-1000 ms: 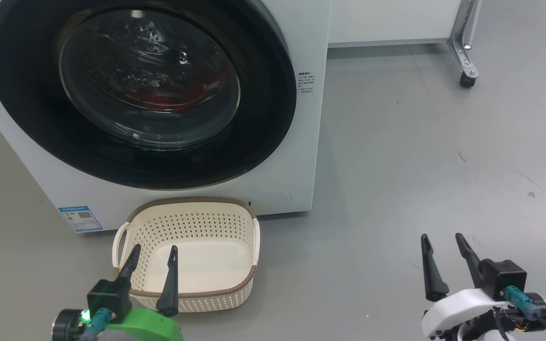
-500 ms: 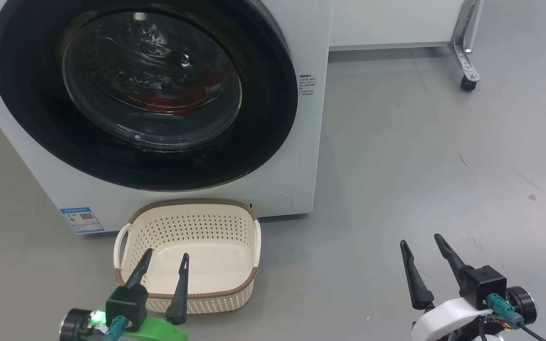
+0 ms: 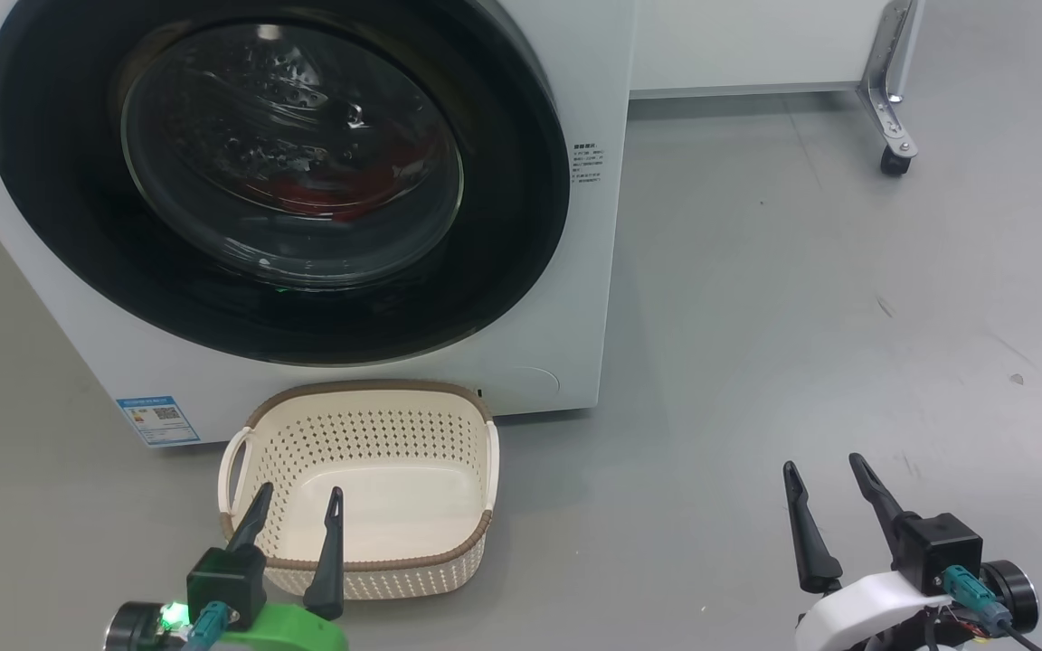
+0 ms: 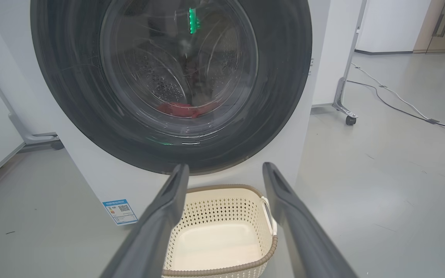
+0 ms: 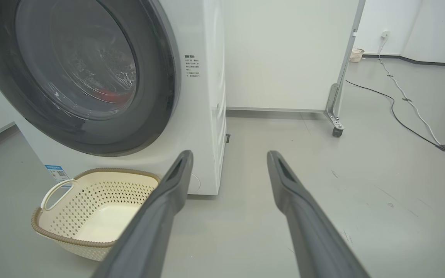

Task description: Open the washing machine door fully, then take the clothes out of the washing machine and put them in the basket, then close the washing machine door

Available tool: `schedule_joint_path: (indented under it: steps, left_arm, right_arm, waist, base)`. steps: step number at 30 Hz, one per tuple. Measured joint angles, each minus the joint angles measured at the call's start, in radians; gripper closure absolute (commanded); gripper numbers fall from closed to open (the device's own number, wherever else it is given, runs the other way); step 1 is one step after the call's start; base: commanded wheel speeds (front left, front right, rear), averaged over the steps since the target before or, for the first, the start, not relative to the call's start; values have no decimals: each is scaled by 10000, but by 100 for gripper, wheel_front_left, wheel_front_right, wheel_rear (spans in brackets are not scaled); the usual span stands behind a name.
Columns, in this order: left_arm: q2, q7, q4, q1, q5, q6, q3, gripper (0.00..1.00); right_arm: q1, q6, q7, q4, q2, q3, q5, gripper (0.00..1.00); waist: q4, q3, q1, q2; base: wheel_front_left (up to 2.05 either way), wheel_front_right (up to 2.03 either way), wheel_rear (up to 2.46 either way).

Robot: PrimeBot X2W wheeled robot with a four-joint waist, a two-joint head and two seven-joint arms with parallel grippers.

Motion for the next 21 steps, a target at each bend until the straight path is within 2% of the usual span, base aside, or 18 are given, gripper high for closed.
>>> schedule_joint_path:
  steps: [18,19,20,21]
  left_arm:
    - [-115,0,188,1,-29,50,88,0]
    - [-119,0,194,1,-29,50,88,0]
    - [-121,0,201,1,-29,52,90,0]
    - [-123,0,215,1,-29,52,92,0]
  right_arm:
    - [36,-4,-23,132,132,-176,-2,0]
    - [36,-2,-23,132,140,-180,-2,31]
    - [36,-2,-23,132,146,-184,-2,79]
    - [36,-2,-25,132,155,-192,-2,100]
  waist:
    - [39,-14,0,0]
    - [41,-12,0,0]
    - [43,-11,0,0]
    - [45,-9,0,0]
  base:
    - [0,0,0]
    - [0,0,0]
    - [0,0,0]
    - [0,0,0]
